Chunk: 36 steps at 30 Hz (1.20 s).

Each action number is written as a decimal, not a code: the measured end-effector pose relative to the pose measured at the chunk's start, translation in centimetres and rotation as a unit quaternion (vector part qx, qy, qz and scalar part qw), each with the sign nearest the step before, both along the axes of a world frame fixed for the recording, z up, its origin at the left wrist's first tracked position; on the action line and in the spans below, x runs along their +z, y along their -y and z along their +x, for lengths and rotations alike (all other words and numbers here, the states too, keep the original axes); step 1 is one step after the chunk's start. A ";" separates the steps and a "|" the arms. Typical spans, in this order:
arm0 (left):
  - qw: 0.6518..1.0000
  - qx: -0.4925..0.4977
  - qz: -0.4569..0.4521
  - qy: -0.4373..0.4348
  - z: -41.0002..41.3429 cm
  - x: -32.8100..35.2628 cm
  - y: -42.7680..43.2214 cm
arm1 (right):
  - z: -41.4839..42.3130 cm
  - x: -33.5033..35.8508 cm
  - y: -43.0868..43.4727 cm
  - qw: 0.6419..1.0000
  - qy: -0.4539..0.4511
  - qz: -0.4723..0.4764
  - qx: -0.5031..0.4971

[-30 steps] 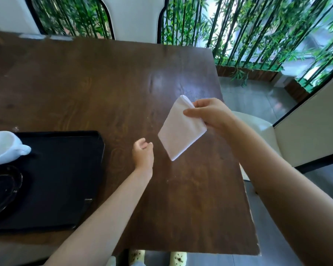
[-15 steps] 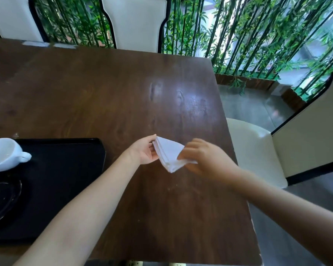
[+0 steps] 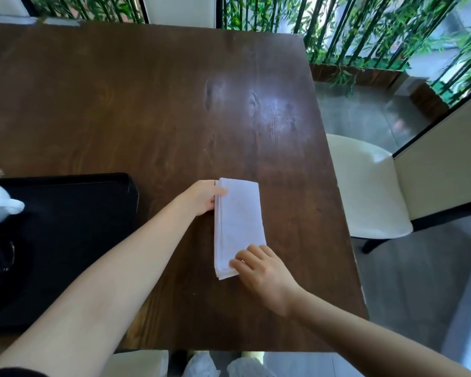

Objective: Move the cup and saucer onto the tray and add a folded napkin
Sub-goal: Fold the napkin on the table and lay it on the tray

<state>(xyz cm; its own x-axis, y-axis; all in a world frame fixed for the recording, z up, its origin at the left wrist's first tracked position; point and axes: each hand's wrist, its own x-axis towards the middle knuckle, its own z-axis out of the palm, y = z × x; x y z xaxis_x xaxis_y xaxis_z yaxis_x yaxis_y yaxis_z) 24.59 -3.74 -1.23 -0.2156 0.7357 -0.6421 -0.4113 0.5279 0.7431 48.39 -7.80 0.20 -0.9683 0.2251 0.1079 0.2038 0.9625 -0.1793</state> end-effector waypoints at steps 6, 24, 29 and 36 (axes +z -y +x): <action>0.974 0.023 0.043 -0.219 0.0 0.1 0.3 | 0.3 -2.5 0.9 0.999 -0.025 -0.025 -0.022; 0.721 -0.369 0.153 -0.566 4.6 -2.3 13.9 | 1.1 -3.6 0.8 0.998 -0.038 -0.015 -0.037; 0.839 -0.311 0.064 -0.442 5.0 -2.1 13.3 | 2.1 -3.4 -0.7 0.998 -0.044 -0.025 -0.034; 0.750 -0.358 0.147 -0.536 3.9 -1.9 14.1 | 0.5 -1.6 -2.5 0.981 -0.147 -0.110 -0.068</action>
